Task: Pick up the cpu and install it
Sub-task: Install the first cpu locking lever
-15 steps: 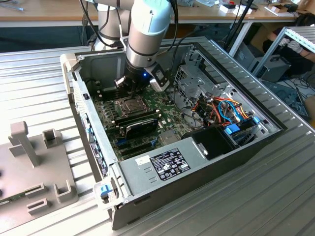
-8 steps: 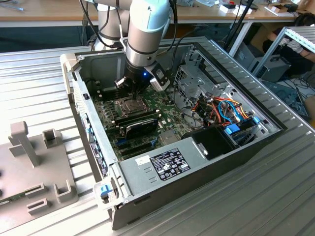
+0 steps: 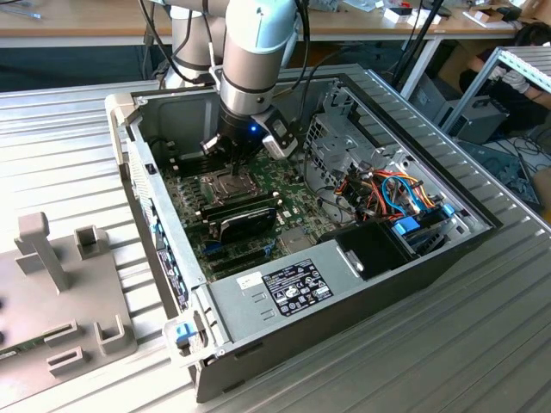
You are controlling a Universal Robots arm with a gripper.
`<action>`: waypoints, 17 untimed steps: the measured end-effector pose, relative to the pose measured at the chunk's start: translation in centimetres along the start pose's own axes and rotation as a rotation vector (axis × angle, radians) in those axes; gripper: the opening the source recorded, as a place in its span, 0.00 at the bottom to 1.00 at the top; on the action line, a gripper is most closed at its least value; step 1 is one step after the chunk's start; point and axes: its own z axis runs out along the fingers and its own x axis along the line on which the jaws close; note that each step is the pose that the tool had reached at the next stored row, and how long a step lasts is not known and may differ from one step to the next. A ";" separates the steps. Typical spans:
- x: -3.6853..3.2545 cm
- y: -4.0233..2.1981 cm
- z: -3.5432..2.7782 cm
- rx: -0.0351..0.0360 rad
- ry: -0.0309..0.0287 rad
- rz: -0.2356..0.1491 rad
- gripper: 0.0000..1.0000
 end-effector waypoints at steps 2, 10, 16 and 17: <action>-0.02 0.06 -0.17 -0.0012 -0.0006 0.000 0.11; -0.07 0.16 -0.95 -0.0002 -0.0001 0.000 0.11; -0.14 0.31 -1.92 -0.0001 -0.0002 0.000 0.11; -0.16 0.35 -2.22 -0.0001 -0.0001 0.000 0.11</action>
